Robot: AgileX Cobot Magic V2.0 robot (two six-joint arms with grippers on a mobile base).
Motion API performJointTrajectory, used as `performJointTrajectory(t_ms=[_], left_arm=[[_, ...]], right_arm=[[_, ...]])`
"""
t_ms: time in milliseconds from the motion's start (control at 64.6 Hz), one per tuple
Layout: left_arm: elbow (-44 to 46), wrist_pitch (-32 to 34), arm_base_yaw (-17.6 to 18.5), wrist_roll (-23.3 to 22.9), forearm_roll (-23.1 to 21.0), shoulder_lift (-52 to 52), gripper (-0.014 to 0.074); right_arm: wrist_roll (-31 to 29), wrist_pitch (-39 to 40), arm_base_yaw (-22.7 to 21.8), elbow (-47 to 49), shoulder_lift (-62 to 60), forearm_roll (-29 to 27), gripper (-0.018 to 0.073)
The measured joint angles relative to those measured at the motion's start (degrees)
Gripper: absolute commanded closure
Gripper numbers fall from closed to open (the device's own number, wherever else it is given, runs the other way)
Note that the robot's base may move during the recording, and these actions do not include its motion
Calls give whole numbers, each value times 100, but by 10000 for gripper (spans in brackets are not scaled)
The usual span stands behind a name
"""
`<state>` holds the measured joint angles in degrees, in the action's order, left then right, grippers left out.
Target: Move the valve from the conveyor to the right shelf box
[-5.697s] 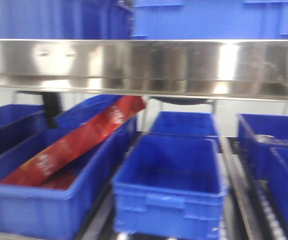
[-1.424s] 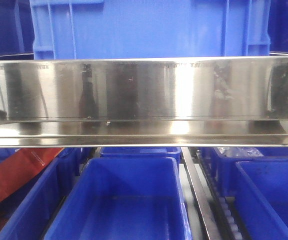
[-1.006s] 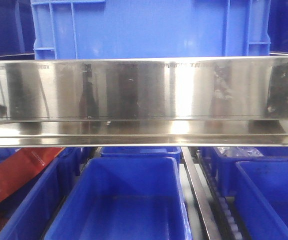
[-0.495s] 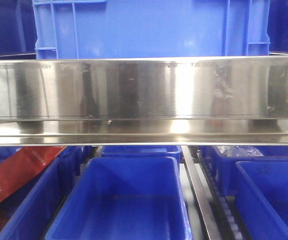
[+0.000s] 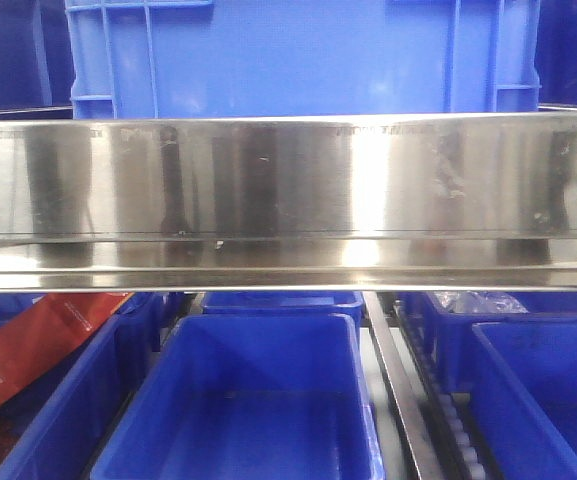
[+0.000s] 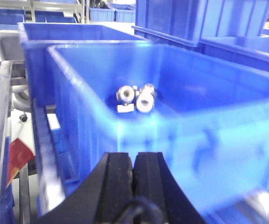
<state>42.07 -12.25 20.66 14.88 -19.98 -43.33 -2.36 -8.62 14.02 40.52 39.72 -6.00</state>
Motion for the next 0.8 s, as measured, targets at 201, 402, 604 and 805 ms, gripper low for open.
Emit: performJointTrajectory(t_ms=[201, 402, 604, 805], left_arm=[[-202, 24, 0, 0, 0, 387, 707], [-215, 66, 0, 9, 0, 461, 707], [-215, 78, 0, 9, 0, 461, 707], [-215, 78, 0, 9, 0, 461, 707]], right_arm=[[0, 36, 0, -50, -586, 0, 721], [0, 39, 0, -55, -744, 0, 721], [0, 49, 0, -70, -744, 0, 721], [0, 386, -474, -944, -1176, 11, 721]])
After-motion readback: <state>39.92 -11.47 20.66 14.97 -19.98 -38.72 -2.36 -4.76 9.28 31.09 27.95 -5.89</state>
